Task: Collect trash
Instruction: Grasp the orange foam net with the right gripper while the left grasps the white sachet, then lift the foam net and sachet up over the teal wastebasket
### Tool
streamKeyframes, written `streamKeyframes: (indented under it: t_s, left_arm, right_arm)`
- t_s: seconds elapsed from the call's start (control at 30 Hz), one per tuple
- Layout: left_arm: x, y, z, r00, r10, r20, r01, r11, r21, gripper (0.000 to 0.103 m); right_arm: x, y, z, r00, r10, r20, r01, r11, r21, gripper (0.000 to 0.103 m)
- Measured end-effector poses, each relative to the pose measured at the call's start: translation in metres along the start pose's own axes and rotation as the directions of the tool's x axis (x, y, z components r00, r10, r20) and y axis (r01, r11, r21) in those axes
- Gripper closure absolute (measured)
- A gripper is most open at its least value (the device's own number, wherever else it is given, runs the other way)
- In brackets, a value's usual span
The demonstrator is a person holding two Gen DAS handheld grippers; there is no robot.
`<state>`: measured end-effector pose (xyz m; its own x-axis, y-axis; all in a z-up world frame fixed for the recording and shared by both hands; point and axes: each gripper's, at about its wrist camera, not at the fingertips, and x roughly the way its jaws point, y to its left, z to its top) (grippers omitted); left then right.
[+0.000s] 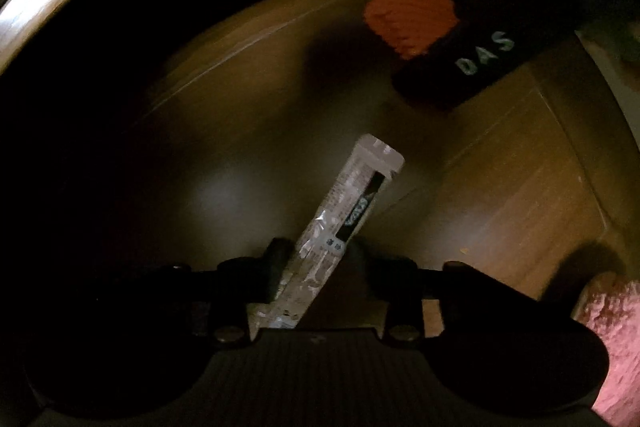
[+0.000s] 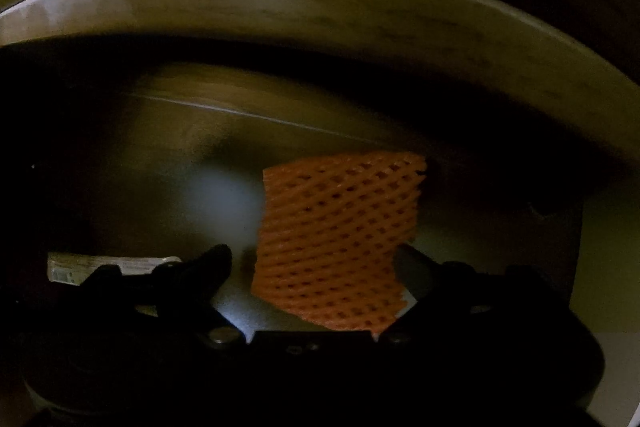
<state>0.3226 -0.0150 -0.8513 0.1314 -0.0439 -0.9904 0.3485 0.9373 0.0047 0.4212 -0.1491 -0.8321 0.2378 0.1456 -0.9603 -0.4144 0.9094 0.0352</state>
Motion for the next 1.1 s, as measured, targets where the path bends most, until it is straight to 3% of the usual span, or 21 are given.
streamKeyframes:
  t_s: [0.03, 0.13, 0.3, 0.47, 0.63, 0.8, 0.83, 0.87, 0.93, 1.0, 1.1]
  left_arm:
    - [0.000, 0.001, 0.000, 1.000, -0.001, -0.004, 0.001, 1.000, -0.014, 0.071]
    - [-0.001, 0.009, 0.001, 1.000, -0.013, -0.022, 0.010, 0.995, -0.101, 0.075]
    - [-0.005, 0.031, -0.004, 0.998, -0.044, -0.039, 0.031, 0.954, -0.298, 0.085]
    - [-0.019, 0.049, -0.013, 0.996, -0.085, -0.022, 0.066, 0.890, -0.451, 0.094]
    - [-0.034, 0.057, -0.020, 0.996, -0.094, 0.002, 0.082, 0.852, -0.517, 0.096]
    - [-0.046, 0.062, -0.027, 0.992, -0.118, 0.037, 0.120, 0.855, -0.505, 0.095]
    - [-0.038, 0.065, -0.014, 0.992, -0.122, 0.043, 0.127, 0.857, -0.499, 0.094]
    - [-0.038, 0.065, -0.014, 0.991, -0.123, 0.044, 0.129, 0.857, -0.499, 0.090]
    - [-0.028, 0.062, -0.011, 0.990, -0.134, 0.040, 0.136, 0.850, -0.508, 0.070]
    - [-0.020, 0.056, -0.012, 0.992, -0.118, 0.046, 0.125, 0.854, -0.504, 0.032]
    - [-0.010, 0.048, -0.011, 0.997, -0.062, 0.038, 0.072, 0.884, -0.462, 0.030]
  right_arm:
    - [0.000, 0.000, 0.000, 1.000, -0.005, 0.001, 0.005, 1.000, -0.007, 0.020]
    - [0.001, -0.001, -0.001, 0.999, -0.033, 0.003, 0.033, 0.999, -0.024, 0.041]
    - [-0.014, -0.009, -0.005, 0.999, -0.039, 0.012, 0.039, 0.998, -0.040, 0.089]
    - [-0.032, -0.015, -0.018, 0.999, -0.019, 0.033, 0.018, 1.000, 0.018, 0.091]
    - [-0.047, -0.008, -0.032, 0.999, 0.010, 0.042, -0.013, 0.997, 0.072, 0.091]
    - [-0.051, 0.001, -0.041, 0.999, 0.035, 0.039, -0.039, 0.995, 0.093, 0.091]
    - [-0.050, 0.003, -0.041, 0.999, 0.035, 0.038, -0.039, 0.994, 0.104, 0.091]
    - [-0.052, 0.005, -0.044, 0.999, 0.036, 0.038, -0.041, 0.992, 0.120, 0.091]
    - [-0.051, 0.004, -0.043, 0.998, 0.043, 0.044, -0.049, 0.988, 0.145, 0.091]
    - [-0.053, 0.005, -0.046, 0.998, 0.045, 0.049, -0.052, 0.988, 0.149, 0.091]
    - [-0.051, 0.002, -0.047, 0.998, 0.044, 0.050, -0.051, 0.989, 0.138, 0.091]
